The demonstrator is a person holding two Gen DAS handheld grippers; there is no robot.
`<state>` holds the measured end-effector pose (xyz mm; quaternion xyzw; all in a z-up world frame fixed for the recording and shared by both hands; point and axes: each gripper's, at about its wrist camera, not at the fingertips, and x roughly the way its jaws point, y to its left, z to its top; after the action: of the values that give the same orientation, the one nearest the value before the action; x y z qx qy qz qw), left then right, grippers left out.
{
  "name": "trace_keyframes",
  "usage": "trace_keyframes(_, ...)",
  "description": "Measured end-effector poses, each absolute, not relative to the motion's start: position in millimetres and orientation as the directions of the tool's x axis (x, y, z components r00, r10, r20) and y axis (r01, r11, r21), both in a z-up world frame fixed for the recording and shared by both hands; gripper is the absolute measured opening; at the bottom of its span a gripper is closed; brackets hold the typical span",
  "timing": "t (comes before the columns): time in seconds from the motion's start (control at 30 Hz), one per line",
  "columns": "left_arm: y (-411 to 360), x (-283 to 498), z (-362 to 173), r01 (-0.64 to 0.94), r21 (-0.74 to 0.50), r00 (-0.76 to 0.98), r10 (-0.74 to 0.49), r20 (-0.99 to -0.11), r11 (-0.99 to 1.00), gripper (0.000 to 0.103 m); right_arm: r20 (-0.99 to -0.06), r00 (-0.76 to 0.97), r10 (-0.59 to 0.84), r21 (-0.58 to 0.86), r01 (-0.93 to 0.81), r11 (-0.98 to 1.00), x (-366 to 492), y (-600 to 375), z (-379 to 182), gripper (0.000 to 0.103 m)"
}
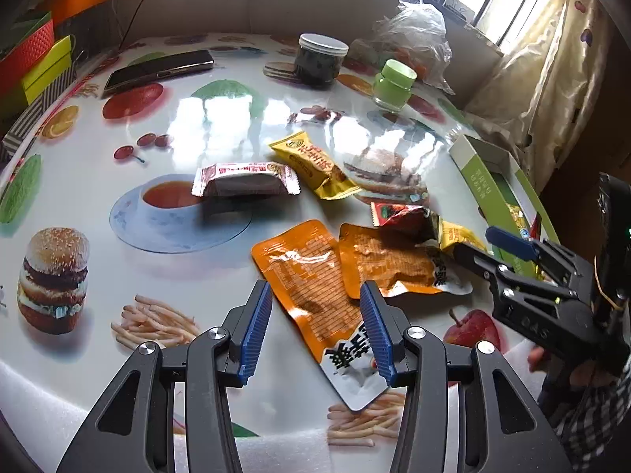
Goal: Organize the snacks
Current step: 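Lift both open tools from the box and move them back toward the orange packets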
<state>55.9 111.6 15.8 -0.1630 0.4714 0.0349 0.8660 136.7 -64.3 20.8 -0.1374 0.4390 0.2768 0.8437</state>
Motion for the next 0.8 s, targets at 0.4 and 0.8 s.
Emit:
trace_keyframes(0.4, 105, 59, 6, -0.198, -0.211, 0.513, -0.082, -0.855, 0.957, 0.057, -0.836, 0.439, 0.329, 0.062, -0.520, 0.852, 147, -70, 14, 0.054)
trace_keyframes(0.8, 81, 72, 5, -0.138, -0.158, 0.506, -0.067, -0.860, 0.978, 0.059, -0.831, 0.454, 0.322, 0.084, -0.470, 0.879, 138, -83, 16, 0.023)
